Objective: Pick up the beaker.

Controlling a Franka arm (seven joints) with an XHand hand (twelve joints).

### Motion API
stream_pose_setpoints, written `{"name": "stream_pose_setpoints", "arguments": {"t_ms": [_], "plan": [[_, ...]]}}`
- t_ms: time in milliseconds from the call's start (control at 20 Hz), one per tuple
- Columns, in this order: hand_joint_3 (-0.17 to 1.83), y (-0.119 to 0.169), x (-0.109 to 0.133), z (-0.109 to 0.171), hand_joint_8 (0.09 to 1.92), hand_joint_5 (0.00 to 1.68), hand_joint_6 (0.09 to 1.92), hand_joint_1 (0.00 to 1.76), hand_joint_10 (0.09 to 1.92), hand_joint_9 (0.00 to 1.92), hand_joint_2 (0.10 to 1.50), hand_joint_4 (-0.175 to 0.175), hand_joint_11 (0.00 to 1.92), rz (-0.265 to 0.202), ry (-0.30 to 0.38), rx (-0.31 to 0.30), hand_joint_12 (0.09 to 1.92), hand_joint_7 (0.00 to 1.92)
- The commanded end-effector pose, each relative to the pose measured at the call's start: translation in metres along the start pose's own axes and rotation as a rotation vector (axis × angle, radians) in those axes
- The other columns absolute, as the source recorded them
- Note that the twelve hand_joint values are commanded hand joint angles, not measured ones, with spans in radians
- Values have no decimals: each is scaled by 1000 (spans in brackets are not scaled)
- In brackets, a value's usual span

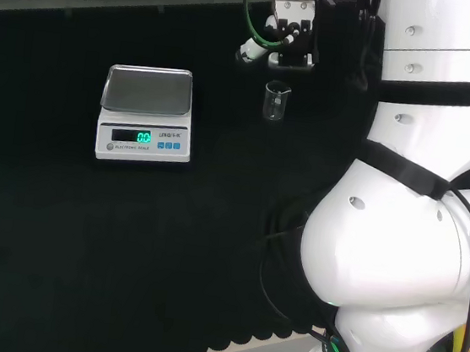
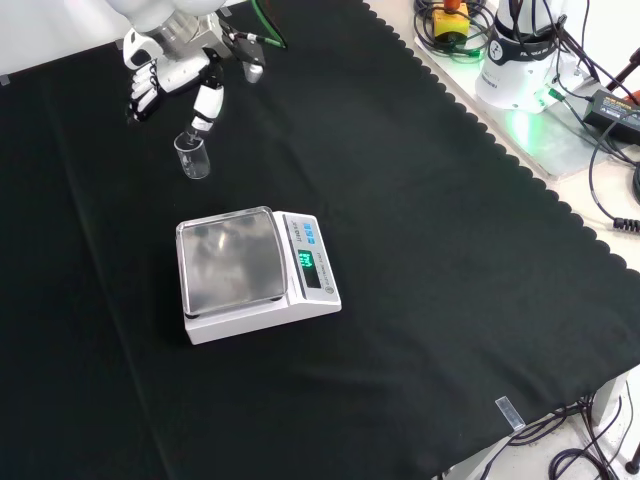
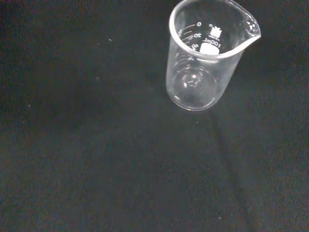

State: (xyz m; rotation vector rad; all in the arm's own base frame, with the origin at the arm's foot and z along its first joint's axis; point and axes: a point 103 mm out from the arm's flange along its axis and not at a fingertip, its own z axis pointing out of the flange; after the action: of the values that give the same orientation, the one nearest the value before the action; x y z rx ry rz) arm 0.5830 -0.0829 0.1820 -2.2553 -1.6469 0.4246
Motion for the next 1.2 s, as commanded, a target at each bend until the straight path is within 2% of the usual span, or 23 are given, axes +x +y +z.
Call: {"name": "stream_pose_setpoints", "arguments": {"t_ms": [50, 400, 750, 1200], "plan": [[235, 4, -15, 19, 516, 230, 87, 387, 754, 0, 927, -36, 0, 28, 31, 35, 1304, 0], [235, 10, -18, 40, 491, 227, 87, 387, 739, 0, 926, -37, 0, 31, 49, 71, 1298, 0], [236, 17, -7, 49, 479, 219, 87, 386, 724, 0, 926, -38, 0, -1, 55, 78, 1293, 0], [236, 27, -16, 65, 473, 220, 87, 387, 722, 0, 926, -39, 0, 47, 58, 133, 1294, 0]]}}
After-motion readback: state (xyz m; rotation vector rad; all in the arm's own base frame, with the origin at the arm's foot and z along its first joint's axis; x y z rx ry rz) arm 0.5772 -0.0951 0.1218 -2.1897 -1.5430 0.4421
